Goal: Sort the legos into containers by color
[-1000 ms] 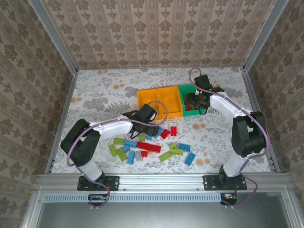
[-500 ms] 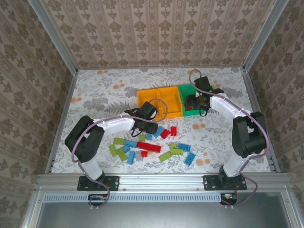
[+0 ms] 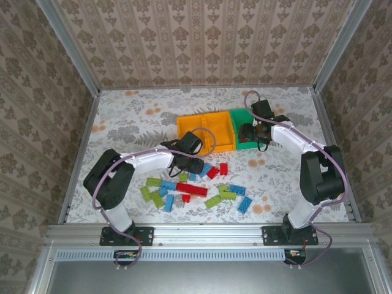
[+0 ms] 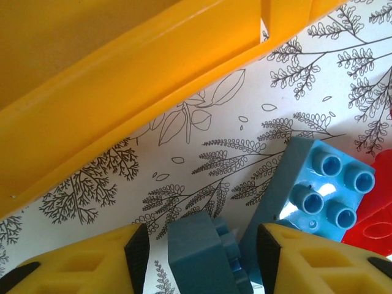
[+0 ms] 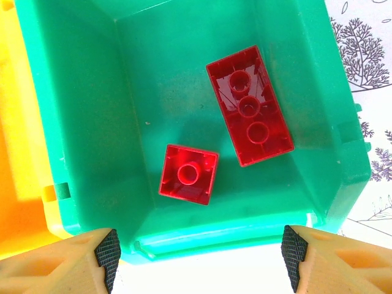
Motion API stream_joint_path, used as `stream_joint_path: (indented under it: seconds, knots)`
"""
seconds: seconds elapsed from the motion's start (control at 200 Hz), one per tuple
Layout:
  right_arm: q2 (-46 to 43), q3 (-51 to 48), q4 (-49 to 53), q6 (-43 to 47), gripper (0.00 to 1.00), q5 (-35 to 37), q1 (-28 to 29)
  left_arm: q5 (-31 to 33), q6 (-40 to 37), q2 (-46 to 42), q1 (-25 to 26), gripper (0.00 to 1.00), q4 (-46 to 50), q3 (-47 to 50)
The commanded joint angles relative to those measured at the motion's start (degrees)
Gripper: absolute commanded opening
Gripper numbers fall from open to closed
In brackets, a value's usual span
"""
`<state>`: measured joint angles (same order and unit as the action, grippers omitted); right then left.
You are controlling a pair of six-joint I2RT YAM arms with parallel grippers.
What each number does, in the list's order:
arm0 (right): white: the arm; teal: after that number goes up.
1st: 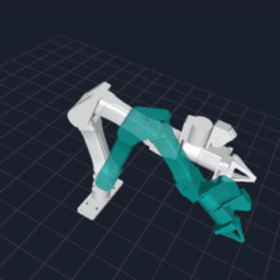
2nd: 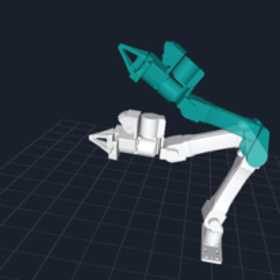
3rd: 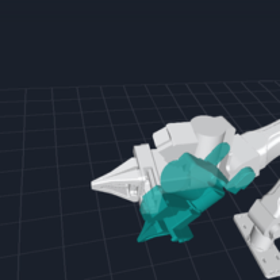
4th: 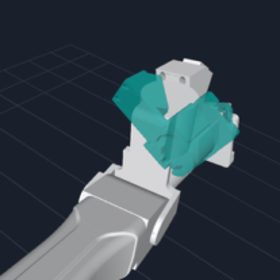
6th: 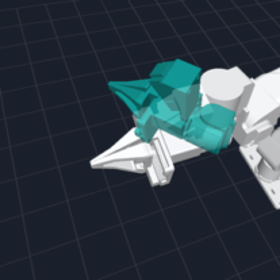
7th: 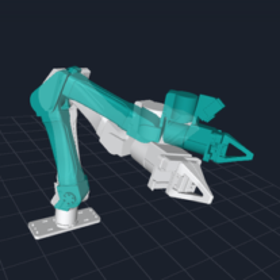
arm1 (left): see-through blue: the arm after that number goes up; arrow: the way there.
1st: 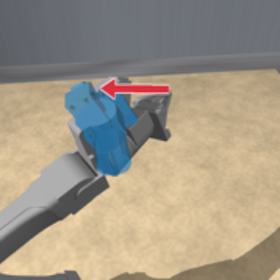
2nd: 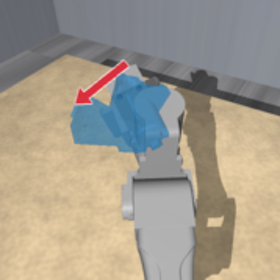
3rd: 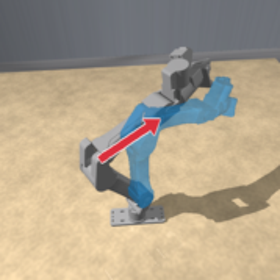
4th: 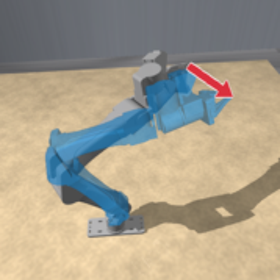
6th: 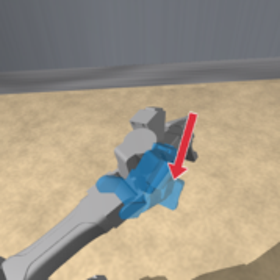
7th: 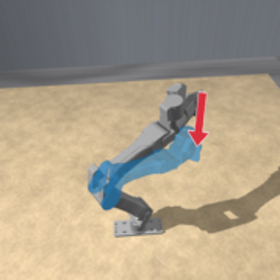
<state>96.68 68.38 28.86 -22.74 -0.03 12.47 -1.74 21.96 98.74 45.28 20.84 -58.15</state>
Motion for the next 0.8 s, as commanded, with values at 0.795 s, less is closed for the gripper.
stream_joint_path:
  seconds: [0.795]
  knots:
    - [-3.57, -2.41, -0.04, 0.47, 0.74, -0.01, 0.16, 1.38, 1.47, -3.1, -0.18, 0.26, 1.24, -1.85]
